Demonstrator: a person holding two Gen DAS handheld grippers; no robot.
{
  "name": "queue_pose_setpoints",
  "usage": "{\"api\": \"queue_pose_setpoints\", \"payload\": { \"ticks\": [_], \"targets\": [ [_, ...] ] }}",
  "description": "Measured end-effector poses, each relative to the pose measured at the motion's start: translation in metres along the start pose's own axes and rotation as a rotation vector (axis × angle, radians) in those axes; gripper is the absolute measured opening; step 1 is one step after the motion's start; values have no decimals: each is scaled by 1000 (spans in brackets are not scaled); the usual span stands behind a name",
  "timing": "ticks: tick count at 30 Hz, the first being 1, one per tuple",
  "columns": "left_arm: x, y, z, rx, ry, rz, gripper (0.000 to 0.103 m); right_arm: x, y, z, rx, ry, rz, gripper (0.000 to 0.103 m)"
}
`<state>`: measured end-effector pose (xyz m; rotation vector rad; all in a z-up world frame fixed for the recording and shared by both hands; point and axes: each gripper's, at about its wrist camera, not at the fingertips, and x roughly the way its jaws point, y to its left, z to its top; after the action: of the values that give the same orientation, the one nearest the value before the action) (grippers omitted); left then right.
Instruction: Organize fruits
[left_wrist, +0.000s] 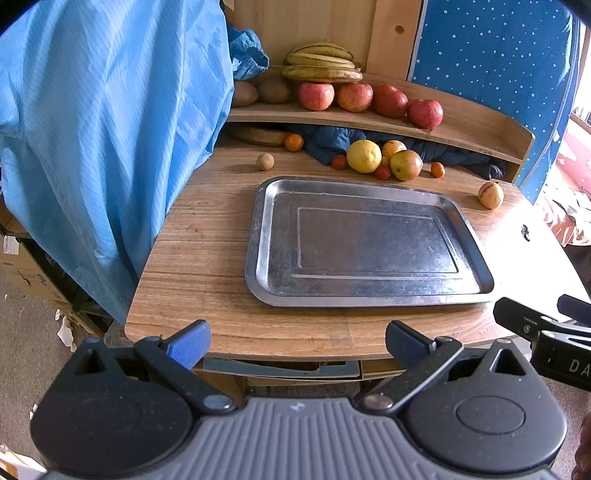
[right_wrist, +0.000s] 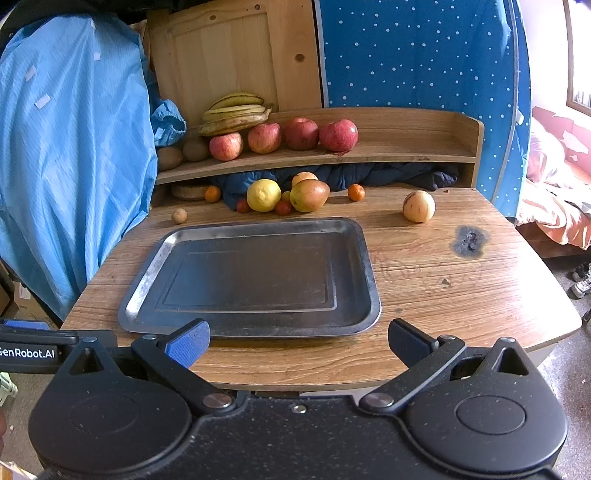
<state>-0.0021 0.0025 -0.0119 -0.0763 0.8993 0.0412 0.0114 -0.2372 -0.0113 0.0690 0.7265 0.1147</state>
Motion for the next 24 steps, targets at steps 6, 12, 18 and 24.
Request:
{"api": "queue_pose_setpoints", "payload": {
  "ticks": [6,12,18,24],
  "targets": [
    [0,0,1,-1,3,1,103,0,2,-1,0,1,-1,102],
    [0,0,-1,-1,5,0,103,0,1,-1,-1,3,-1,102],
    [0,-1,0,-1,7,1,103,1,0,-2,-1,4,-1,102],
    [3,-4,-1,-1,17,7,103,2,0,-2,0,6,-1,102]
  ]
}}
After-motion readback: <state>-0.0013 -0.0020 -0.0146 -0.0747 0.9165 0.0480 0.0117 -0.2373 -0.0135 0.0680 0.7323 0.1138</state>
